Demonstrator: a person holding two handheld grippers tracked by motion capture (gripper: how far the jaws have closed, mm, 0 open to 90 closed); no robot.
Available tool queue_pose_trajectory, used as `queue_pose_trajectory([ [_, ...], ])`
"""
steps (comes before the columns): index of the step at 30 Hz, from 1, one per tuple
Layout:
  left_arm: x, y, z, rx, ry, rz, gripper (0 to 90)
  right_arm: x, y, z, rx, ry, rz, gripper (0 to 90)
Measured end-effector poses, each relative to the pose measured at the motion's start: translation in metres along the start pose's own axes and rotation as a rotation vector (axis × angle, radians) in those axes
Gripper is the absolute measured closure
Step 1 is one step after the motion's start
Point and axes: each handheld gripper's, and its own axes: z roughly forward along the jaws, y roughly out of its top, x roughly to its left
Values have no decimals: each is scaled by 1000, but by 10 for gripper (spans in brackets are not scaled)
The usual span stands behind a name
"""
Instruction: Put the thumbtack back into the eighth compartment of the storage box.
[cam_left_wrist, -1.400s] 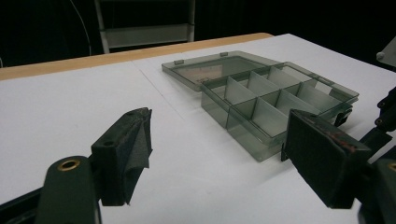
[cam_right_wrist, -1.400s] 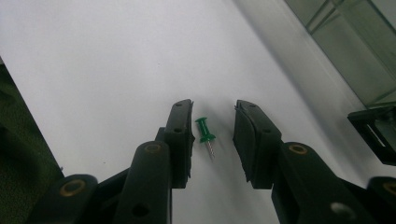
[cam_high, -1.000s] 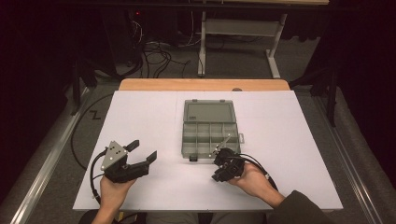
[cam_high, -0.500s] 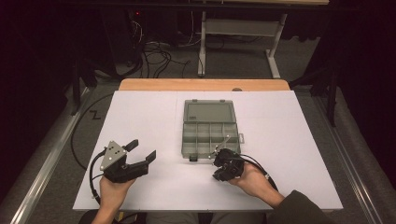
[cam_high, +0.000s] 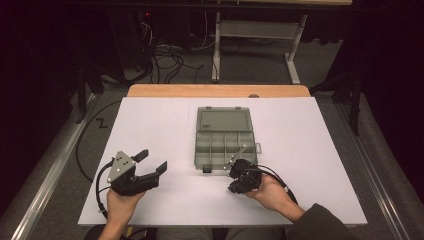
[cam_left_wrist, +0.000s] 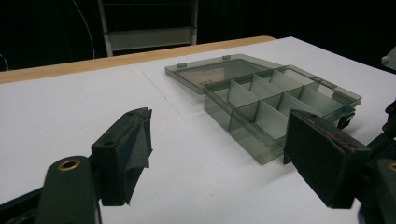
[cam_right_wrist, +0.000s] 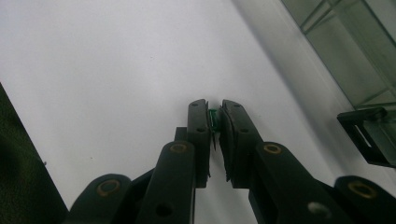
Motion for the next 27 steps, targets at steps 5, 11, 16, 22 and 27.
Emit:
queue_pose_trajectory([
  [5, 0, 0, 0, 1, 0, 1, 237, -2, -1, -4, -11, -4, 7, 847],
  [11, 0, 0, 0, 1, 0, 1, 238, -4, -1, -9, -21, -7, 15, 847],
  [16, 0, 0, 0, -1, 0, 1, 238, -5, -2, -12, -27, -9, 20, 847],
  [22, 0, 0, 0, -1, 0, 0, 238, -10, -1, -21, -52, -19, 27, 847],
  [27, 0, 0, 0, -1, 0, 0, 238, -16, -1, -31, -71, -32, 43, 847],
])
